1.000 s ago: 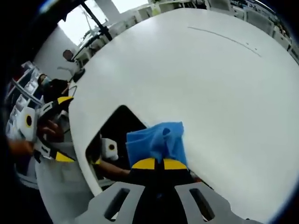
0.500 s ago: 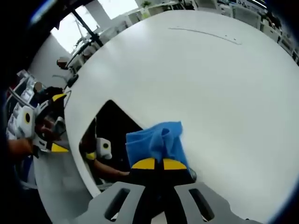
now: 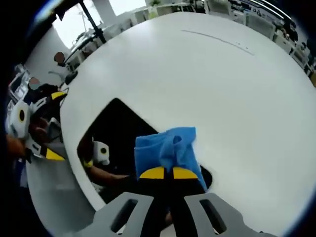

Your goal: Wipe the mirror surface with the cleaning cloth until all visible marks leave the cleaned area.

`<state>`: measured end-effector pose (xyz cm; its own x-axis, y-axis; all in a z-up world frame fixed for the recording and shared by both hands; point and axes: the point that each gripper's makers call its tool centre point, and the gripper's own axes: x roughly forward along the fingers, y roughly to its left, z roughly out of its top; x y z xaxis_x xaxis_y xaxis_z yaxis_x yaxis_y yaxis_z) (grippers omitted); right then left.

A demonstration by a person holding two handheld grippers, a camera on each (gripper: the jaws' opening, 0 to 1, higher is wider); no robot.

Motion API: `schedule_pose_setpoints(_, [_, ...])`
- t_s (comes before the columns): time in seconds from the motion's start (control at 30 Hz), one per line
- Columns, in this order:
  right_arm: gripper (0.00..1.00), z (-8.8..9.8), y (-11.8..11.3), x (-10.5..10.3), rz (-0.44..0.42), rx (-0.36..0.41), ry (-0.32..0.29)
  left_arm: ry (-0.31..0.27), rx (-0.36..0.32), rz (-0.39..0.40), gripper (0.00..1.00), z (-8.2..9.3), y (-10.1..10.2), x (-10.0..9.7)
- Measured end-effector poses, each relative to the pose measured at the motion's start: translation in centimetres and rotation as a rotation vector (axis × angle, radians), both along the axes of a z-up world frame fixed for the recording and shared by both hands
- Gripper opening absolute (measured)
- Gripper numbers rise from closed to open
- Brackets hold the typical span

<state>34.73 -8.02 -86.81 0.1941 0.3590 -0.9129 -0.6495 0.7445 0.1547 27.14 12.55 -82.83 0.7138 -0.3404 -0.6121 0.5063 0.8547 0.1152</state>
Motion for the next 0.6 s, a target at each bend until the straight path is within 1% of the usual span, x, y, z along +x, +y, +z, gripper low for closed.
schedule_pose_setpoints(0.1, [0.0,-0.1,-0.1,-1.4,0.009,-0.003,-0.003,-0.007,-0.005,0.0,0.99,0.1,0.0,0.0])
schedule_pose_setpoints(0.13, [0.0,-0.1,-0.2,-2.1,0.011,-0.002,-0.001,0.0,-0.006,0.002,1.0,0.1,0.0,0.0])
schedule_pose_setpoints(0.33, [0.0,-0.1,-0.3,-4.2,0.05,0.0,-0.01,-0.011,0.002,0.016,1.0,0.2,0.3,0.1])
schedule_pose_setpoints(0.43, [0.0,-0.1,-0.3,-5.1,0.065,0.004,-0.006,-0.008,0.007,0.026,1.0,0.2,0.6,0.1])
schedule_pose_setpoints(0.47, [0.0,-0.1,-0.3,-5.6,0.078,0.006,-0.008,0.004,-0.006,0.028,1.0,0.0,0.5,0.0])
schedule_pose_setpoints(0.5, [0.0,-0.1,-0.4,-6.0,0.076,0.012,0.003,0.022,0.0,0.031,1.0,-0.2,0.5,-0.2])
schedule_pose_setpoints(0.6, [0.0,-0.1,-0.5,-7.0,0.08,0.022,0.021,0.015,0.003,0.026,1.0,-0.2,0.5,-0.1])
